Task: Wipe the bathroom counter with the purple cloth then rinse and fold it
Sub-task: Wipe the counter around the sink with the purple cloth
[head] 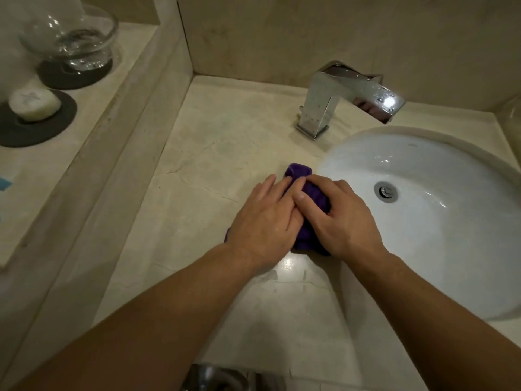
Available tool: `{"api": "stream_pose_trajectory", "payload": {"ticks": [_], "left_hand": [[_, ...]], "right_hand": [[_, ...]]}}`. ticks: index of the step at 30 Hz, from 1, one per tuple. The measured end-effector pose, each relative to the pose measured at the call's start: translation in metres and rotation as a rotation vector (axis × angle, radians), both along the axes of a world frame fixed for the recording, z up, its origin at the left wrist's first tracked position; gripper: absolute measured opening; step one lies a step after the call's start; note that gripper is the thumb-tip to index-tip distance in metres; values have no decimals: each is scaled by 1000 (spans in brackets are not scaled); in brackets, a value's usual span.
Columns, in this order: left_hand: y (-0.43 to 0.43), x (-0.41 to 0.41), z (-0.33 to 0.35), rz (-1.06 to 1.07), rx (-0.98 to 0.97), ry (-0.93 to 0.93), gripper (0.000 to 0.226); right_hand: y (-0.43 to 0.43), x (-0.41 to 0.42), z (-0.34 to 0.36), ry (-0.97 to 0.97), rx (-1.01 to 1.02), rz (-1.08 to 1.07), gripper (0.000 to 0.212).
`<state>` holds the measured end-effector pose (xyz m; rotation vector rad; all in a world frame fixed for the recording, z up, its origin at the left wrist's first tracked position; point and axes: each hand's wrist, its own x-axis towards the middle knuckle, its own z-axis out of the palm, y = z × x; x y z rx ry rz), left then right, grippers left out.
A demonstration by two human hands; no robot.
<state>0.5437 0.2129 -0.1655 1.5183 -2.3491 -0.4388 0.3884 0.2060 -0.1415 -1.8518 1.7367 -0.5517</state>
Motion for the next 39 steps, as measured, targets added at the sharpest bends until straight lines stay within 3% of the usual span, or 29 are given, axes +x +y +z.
{"api": "stream_pose_trajectory", "payload": {"ticks": [5,10,12,16,20,24,26,29,31,34,37,39], "left_hand": [[0,-22,-7,75,31,-47,68],[-9,-48,-14,6,11,-126,64],[-8,-62,-12,-20,28,-72,63],[-4,-89,7,-7,173,301,57],[-3,-109,38,170,749,970,52],[-1,-96,40,369,817,1351,48],[-4,-70,40,446,652,1216,42],[-8,-25,39,464,243,682,53],[-10,-2,36,411,201,686,60],[-7,8,32,325,284,773,45],[0,7,23,292,278,686,47],[8,7,14,260,241,588,49]], "right_hand": [[2,-20,-5,59,-6,-66,41],[5,-45,-9,92,-12,-140,40],[8,-57,-8,57,-12,-175,35],[12,-78,4,-97,-4,-292,21],[4,-86,27,-492,42,-487,21],[-7,-70,48,-826,117,-506,32],[-7,-57,49,-803,58,-415,28],[0,-30,35,-588,62,-197,21],[7,-12,24,-506,87,-84,22],[7,1,14,-114,-121,49,45],[14,1,7,-335,55,157,59],[24,4,0,-361,55,185,56]]}}
